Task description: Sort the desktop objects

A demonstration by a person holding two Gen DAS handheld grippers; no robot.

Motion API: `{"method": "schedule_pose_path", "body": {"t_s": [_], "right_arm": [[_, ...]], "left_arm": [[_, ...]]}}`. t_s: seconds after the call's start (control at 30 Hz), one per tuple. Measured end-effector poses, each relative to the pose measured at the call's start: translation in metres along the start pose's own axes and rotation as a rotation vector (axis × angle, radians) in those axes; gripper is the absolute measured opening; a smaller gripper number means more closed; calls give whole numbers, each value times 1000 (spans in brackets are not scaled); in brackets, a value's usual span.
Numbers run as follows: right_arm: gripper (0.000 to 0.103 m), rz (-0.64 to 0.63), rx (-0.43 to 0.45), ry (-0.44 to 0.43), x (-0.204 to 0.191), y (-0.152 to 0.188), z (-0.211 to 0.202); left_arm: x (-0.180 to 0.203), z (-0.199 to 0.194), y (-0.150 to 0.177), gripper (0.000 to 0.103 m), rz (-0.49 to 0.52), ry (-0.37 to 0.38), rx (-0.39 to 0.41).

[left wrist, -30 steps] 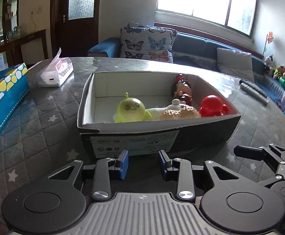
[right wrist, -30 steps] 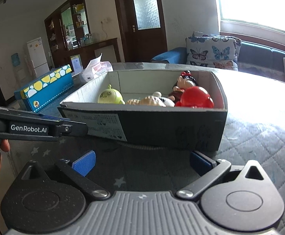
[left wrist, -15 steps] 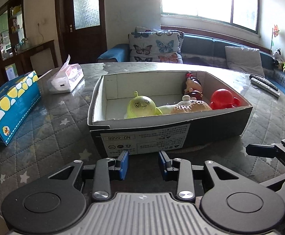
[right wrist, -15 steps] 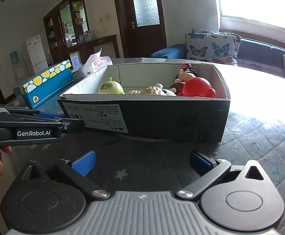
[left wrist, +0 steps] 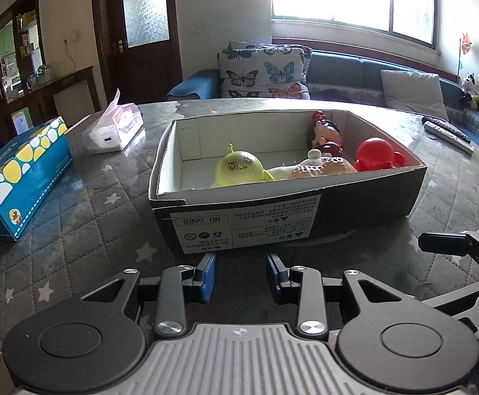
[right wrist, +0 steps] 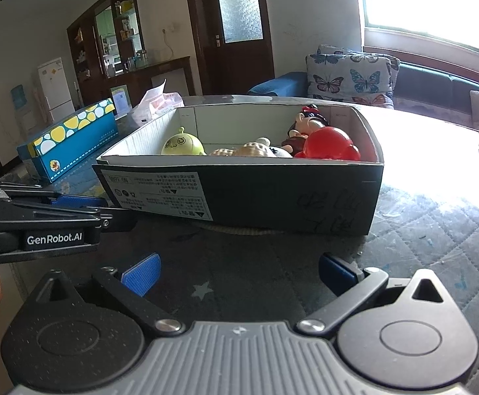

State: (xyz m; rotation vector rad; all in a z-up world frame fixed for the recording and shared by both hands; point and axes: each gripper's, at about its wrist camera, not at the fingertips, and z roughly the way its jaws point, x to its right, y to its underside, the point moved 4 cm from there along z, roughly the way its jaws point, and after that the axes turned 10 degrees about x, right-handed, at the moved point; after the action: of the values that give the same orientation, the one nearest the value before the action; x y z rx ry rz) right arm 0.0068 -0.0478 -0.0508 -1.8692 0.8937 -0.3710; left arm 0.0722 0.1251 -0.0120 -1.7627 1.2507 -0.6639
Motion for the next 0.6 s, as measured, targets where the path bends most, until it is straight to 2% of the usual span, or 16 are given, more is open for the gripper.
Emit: {"method": "schedule_pose_path", "body": {"t_s": [0.6], "right_arm": [[103, 25, -20, 23, 3, 0, 6]], "left_arm": [[2, 3, -2, 36, 5, 17, -12]]}}
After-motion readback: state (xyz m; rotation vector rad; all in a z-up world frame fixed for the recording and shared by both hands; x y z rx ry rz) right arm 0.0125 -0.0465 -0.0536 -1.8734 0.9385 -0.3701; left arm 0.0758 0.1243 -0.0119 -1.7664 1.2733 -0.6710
